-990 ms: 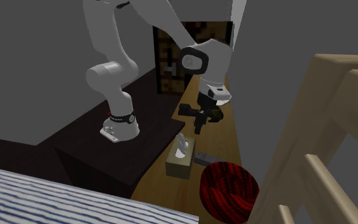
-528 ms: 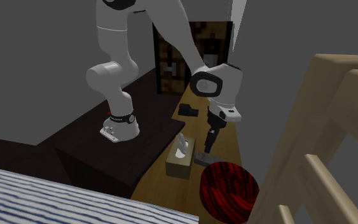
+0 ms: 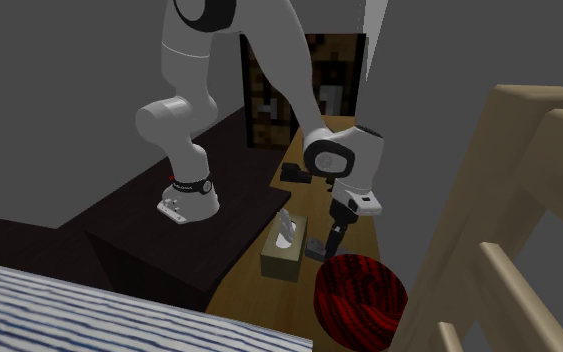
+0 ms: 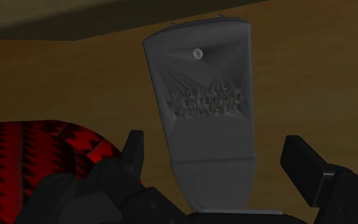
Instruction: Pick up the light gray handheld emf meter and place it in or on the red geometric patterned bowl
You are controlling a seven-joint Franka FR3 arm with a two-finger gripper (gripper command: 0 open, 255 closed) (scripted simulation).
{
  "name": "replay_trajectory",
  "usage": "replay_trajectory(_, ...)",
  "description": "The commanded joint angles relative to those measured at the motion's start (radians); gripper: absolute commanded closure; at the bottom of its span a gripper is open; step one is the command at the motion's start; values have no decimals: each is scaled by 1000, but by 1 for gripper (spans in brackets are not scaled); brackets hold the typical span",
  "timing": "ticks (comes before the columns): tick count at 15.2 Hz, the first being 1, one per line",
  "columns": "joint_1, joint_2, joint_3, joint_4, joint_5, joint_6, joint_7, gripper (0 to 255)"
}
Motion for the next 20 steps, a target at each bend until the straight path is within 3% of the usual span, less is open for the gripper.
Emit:
replay_trajectory(1,3,23,-8,0,-13,23,11,0)
replay_trajectory(9,4,30,-10,1,-16,29,13,0)
replay_trajectory(10,4,30,-10,1,-16,29,13,255)
replay_trajectory(20,1,17,-6,-2,-11,19,8,255)
